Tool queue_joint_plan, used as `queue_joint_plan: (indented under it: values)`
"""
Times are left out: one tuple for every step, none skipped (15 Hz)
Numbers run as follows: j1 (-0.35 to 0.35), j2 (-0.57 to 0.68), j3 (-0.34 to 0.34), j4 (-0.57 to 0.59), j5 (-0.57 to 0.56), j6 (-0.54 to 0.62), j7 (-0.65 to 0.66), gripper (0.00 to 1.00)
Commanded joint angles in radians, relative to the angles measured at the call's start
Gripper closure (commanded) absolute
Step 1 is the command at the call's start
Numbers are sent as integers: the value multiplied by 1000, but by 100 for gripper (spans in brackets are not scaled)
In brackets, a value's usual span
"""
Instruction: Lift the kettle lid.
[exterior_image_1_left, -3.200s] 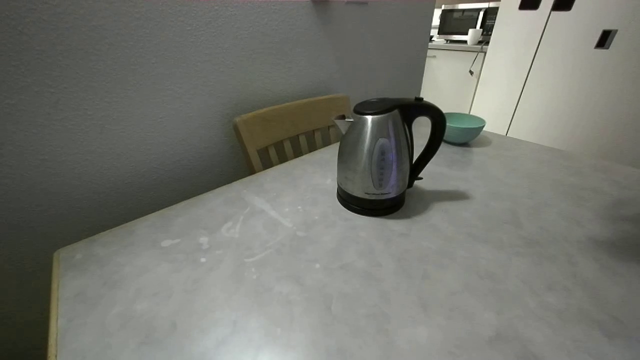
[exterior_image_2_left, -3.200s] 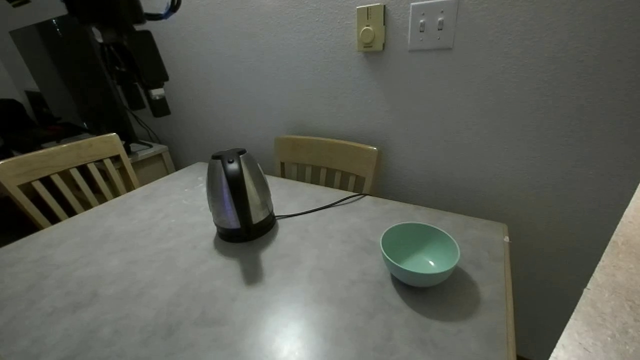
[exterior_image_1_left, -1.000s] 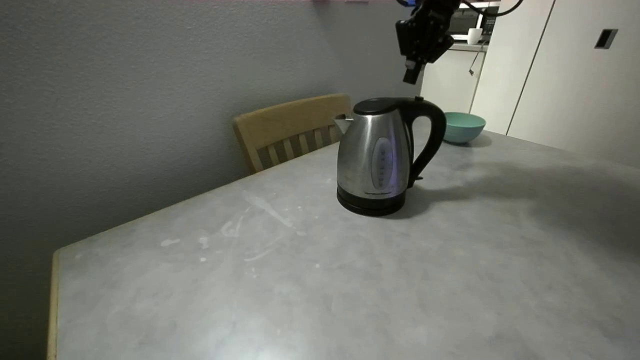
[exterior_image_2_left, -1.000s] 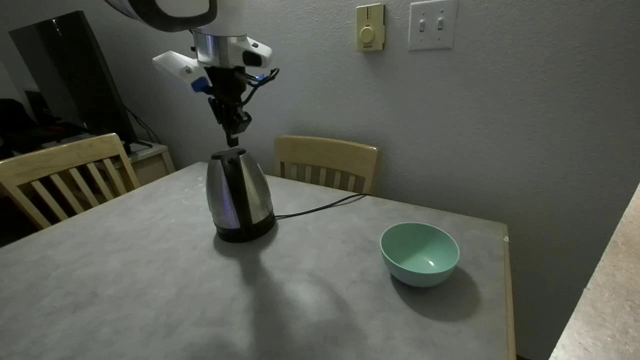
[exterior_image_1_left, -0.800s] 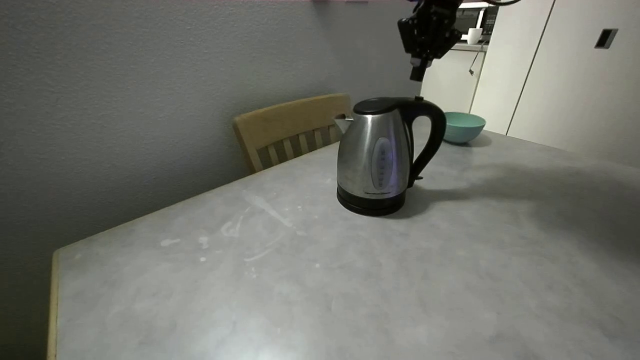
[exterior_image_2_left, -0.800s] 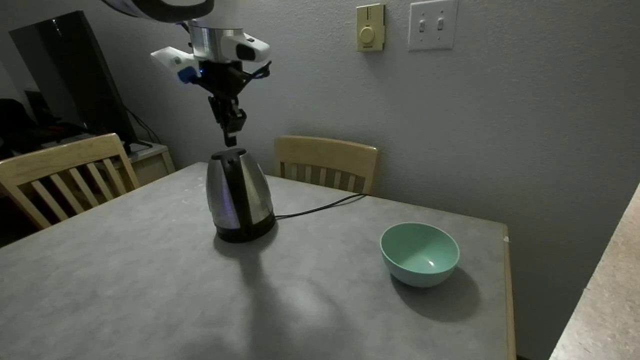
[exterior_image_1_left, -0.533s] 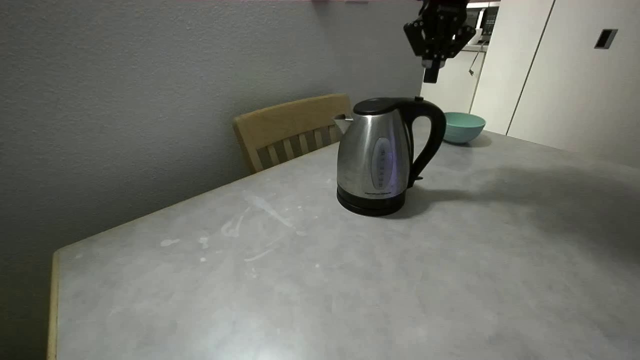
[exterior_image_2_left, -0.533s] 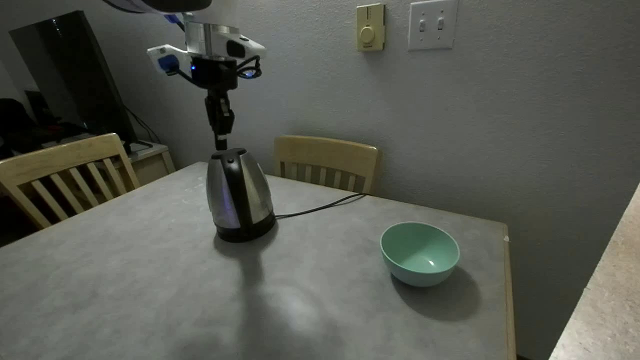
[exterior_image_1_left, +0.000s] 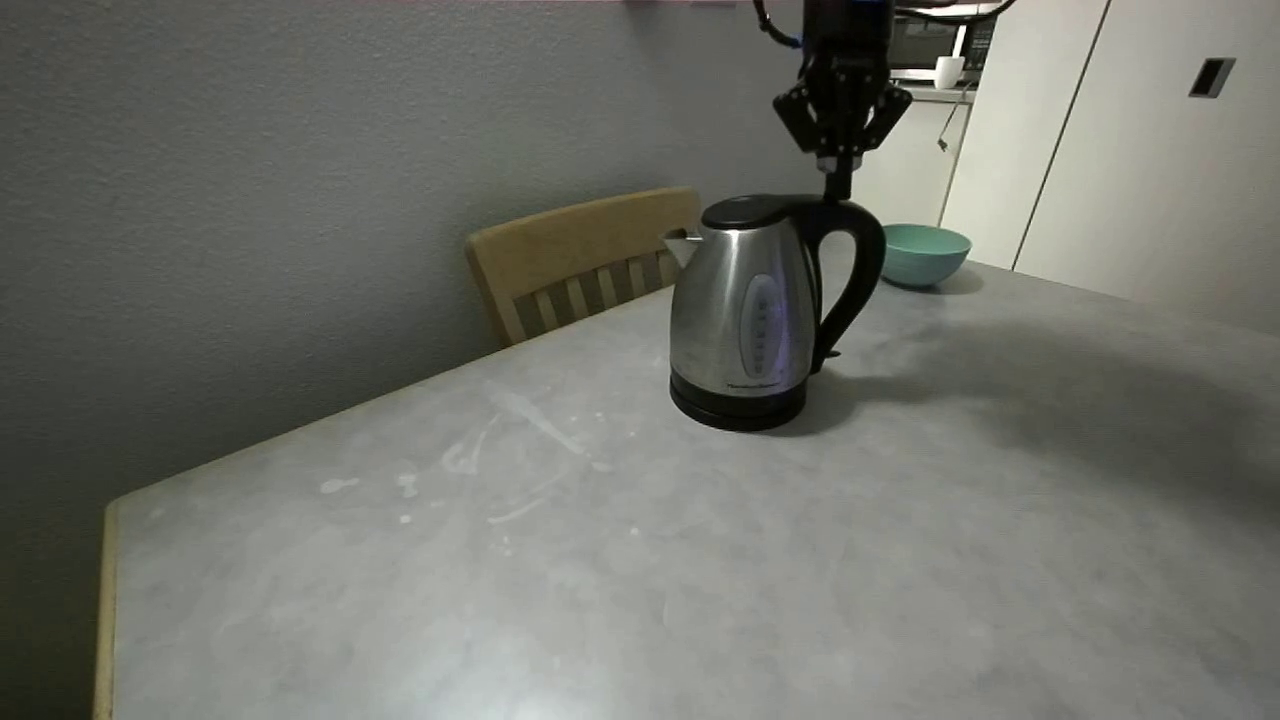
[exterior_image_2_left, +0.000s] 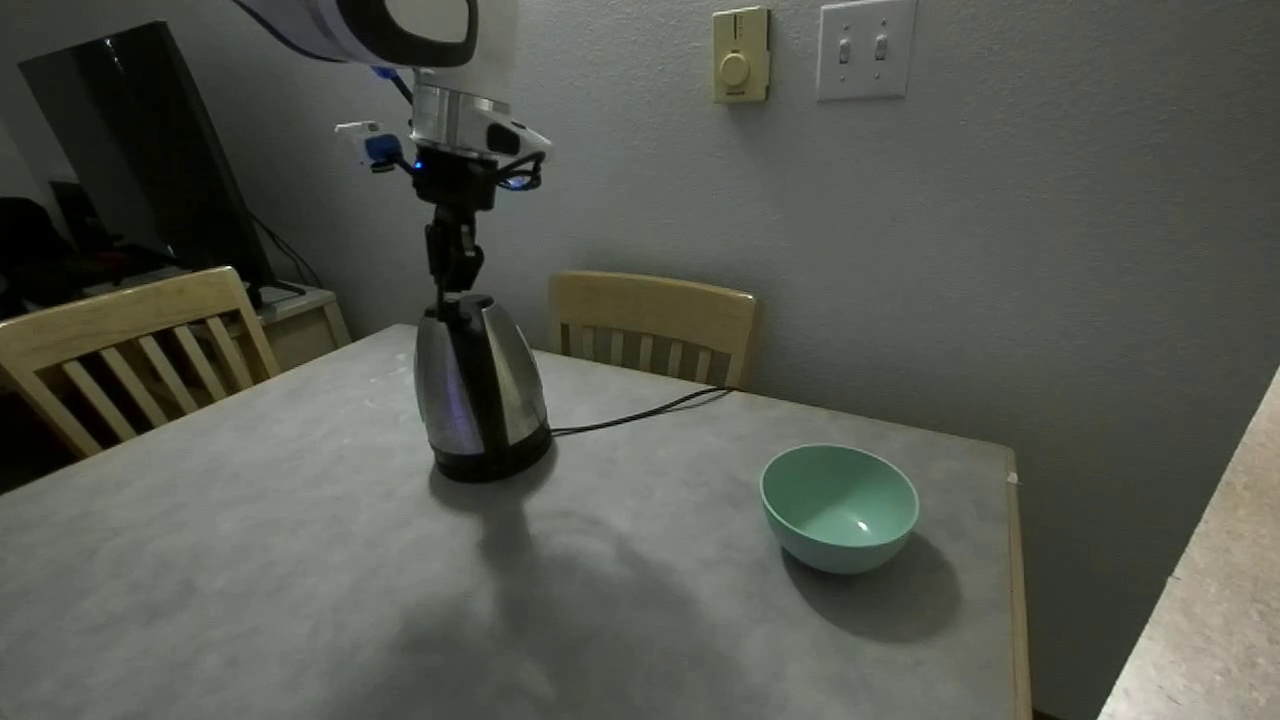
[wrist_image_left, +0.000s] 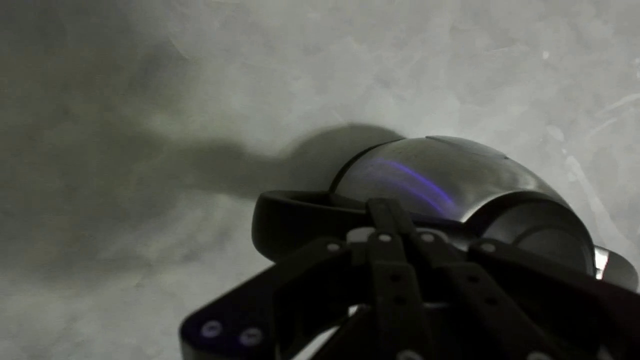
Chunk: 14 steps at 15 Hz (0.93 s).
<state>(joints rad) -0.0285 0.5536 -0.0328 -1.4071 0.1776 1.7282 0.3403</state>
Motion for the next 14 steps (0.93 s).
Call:
queue_joint_plan:
  values:
    - [8,123,3,159,-8,-87,-17,100]
    - [8,135,3,184,-9,-109,-20,100]
    - [11,139,1,203,-14,-127,-16,100]
    - [17,132,-4,209,-22,-137,-6,100]
    - [22,122,-7,211,-30,-144,-1,100]
    - [29,104,-10,198,-39,-139,7,100]
    - [34,92,-12,190,-45,-131,14,100]
    - [39,74,-14,175,-51,-120,20,100]
    - [42,65,-14,170,-58,-111,21,100]
    - [45,52,-17,158,-63,-102,28,100]
    - [44,43,-19,153,-66,-96,33,100]
    - [43,34,-22,144,-66,-92,44,100]
    - [40,26,-25,137,-65,-83,52,100]
    - [39,17,-29,129,-66,-74,61,100]
